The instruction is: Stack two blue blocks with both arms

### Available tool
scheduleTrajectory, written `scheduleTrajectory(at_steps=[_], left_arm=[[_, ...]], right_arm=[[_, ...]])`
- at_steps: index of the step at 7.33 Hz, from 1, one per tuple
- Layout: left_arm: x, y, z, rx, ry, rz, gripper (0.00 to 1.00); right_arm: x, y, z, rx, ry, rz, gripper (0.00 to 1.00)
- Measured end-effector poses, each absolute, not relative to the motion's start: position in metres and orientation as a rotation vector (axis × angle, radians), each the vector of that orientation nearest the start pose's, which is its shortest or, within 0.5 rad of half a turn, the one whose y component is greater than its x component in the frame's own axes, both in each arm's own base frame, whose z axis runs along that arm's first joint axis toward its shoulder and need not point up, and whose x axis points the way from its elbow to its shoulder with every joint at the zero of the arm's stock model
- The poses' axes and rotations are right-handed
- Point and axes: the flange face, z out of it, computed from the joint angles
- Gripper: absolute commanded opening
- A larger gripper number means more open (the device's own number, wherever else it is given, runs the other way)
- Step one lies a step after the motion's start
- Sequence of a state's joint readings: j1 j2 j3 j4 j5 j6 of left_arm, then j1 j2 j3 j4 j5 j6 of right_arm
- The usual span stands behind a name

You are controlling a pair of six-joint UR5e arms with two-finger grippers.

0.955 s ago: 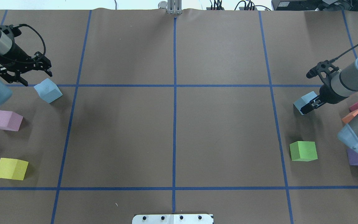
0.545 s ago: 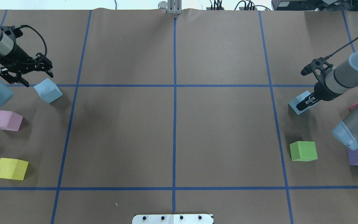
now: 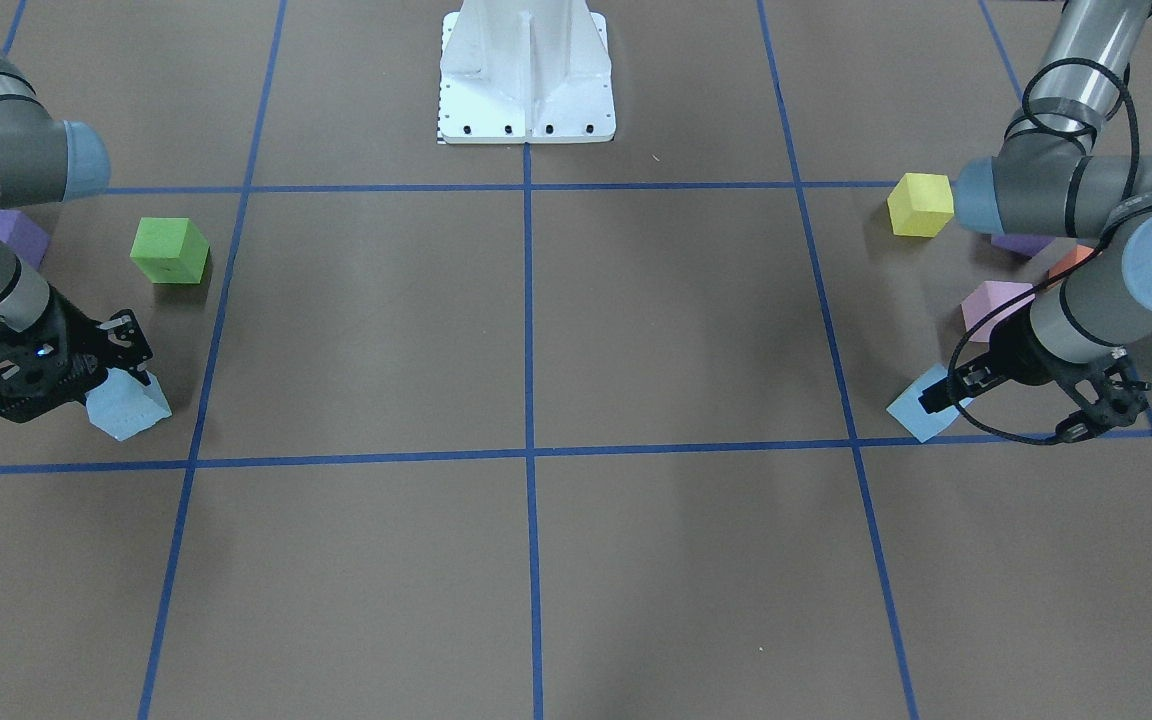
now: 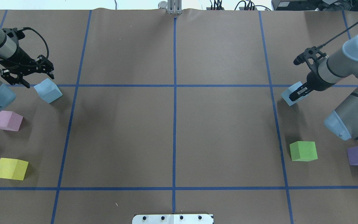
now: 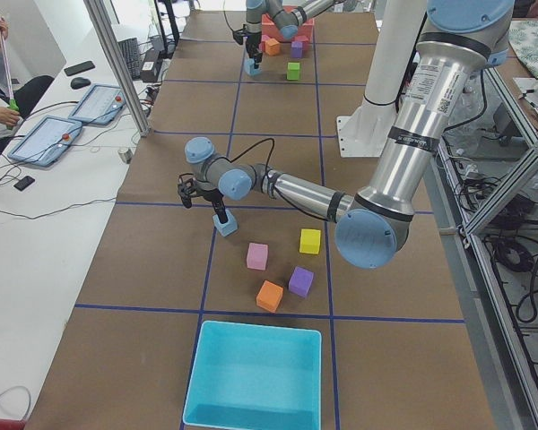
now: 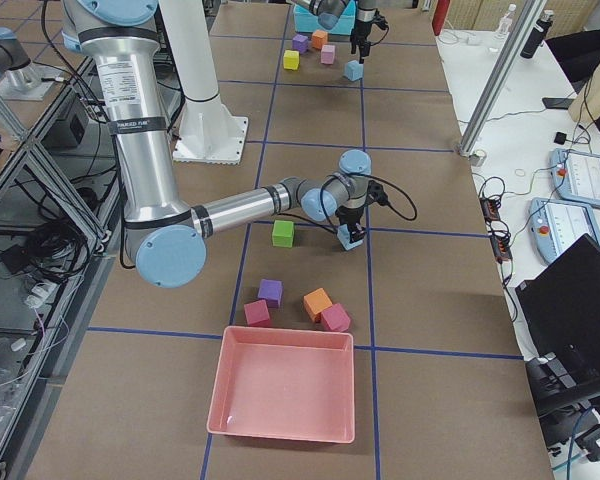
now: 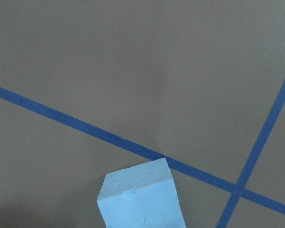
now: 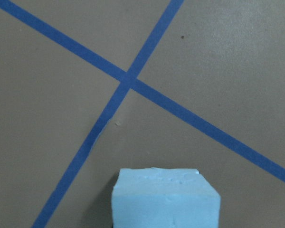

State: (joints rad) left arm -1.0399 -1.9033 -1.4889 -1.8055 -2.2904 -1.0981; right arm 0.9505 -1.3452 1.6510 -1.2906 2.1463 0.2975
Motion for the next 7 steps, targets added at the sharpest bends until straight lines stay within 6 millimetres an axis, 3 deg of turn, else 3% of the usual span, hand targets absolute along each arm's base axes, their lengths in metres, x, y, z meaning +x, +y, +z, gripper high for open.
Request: scheduleTrajectory(at_steps=[2, 3, 5, 7], left_arm=[[0.275, -0.585, 0.49, -0.197, 0.811, -0.358, 0.95], [0.277, -0.585, 0.493, -0.201, 0.808, -0.364, 0.95], [0.281, -0.586, 0.504, -0.204, 0.817, -0.383, 0.93], [0.292, -0.585, 0.516, -0.213, 0.835, -0.415, 0.91]], right_arm=[[-0.295, -0.552, 0.379, 0.239, -0.769, -0.399, 0.55], [-0.304, -0.553, 0.341, 0.231, -0.787, -0.357, 0.56], [-0.342, -0.543, 0.283, 0.213, -0.833, -0.268, 0.56], [-0.382, -0.526, 0.24, 0.21, -0.853, -0.181, 0.56]])
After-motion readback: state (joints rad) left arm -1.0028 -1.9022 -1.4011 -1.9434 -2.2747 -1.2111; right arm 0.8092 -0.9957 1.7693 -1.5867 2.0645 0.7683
